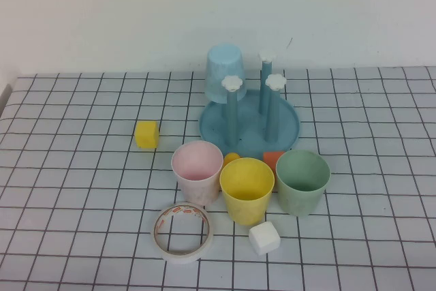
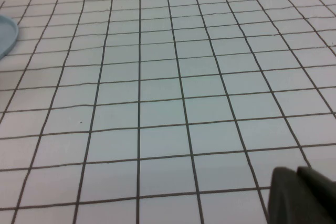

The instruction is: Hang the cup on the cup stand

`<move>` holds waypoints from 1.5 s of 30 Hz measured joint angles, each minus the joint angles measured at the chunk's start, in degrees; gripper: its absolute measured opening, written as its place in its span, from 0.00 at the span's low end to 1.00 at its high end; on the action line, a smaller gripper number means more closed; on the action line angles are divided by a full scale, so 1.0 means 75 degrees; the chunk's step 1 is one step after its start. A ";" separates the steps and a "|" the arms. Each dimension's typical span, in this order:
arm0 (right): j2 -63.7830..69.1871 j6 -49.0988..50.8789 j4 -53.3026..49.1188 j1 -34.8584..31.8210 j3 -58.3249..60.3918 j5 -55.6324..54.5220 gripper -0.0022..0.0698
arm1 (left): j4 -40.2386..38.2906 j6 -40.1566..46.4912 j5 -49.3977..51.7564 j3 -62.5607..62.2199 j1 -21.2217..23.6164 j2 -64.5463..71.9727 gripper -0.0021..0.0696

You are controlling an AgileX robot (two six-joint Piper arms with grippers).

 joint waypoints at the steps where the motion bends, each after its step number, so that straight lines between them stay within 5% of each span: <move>1: 0.0000 0.0000 0.0000 0.0000 0.0000 0.0000 0.03 | 0.0000 0.0000 0.0000 0.0000 0.0000 0.0000 0.03; 31: 0.0000 0.0000 0.0275 0.0000 0.0000 -0.0017 0.03 | -0.0347 0.0000 0.0011 0.0000 0.0000 0.0000 0.03; 35: 0.0000 0.0195 0.1188 0.0000 0.0029 -0.0212 0.03 | -0.1504 0.0000 0.0011 0.0000 0.0000 0.0000 0.03; 41: 0.0000 0.0804 0.4930 0.0000 0.0079 -0.0378 0.03 | -0.6178 -0.0391 0.0011 0.0000 0.0000 0.0000 0.03; 45: 0.0000 0.0946 0.6643 0.0000 0.0079 -0.0468 0.03 | -0.7736 -0.0409 -0.0471 0.0000 0.0000 0.0000 0.03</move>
